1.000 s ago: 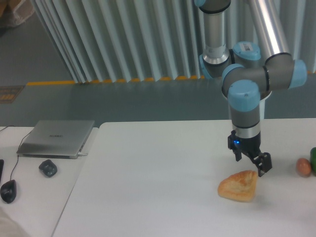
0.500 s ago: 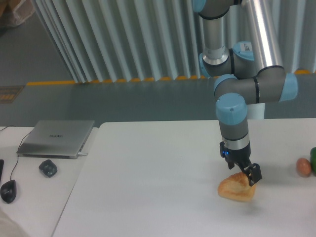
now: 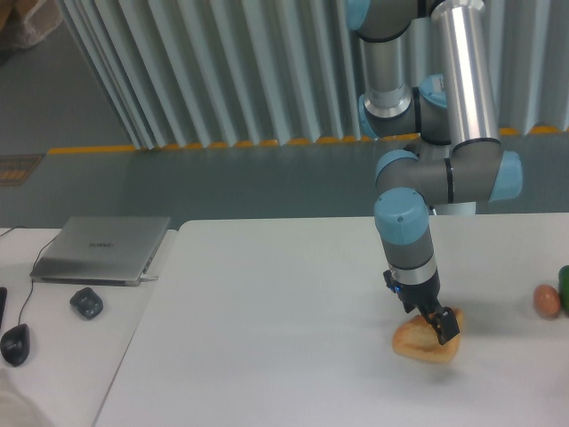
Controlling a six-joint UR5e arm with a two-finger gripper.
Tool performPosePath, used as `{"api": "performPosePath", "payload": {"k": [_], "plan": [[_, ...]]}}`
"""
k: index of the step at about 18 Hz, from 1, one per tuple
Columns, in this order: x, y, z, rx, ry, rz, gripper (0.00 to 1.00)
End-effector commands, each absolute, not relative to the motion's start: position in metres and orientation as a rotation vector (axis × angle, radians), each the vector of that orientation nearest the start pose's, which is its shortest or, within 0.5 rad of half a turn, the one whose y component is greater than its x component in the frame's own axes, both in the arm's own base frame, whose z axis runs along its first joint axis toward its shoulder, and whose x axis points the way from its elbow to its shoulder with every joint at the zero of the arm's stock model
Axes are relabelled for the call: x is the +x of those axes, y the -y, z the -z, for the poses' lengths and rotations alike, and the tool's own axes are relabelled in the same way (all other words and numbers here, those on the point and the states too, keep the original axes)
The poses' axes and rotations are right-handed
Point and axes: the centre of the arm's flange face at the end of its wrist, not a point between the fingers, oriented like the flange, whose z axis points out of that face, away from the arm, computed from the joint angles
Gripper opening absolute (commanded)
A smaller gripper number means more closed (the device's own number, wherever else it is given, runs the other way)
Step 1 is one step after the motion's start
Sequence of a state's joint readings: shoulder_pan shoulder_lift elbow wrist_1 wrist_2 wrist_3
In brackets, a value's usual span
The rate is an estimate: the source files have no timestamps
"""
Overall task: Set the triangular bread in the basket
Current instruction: 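Lower the gripper onto the bread and close it around the bread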
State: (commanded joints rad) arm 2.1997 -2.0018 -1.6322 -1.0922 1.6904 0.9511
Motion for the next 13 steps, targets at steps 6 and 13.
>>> {"api": "performPosePath", "payload": {"k": [6,13], "plan": [[-0.271,-0.575,-0.268,-3.205,-0.524,-0.160,0.10],[-0.281,-0.579,-0.283,-3.190,-0.506,-0.183,0.00]]}}
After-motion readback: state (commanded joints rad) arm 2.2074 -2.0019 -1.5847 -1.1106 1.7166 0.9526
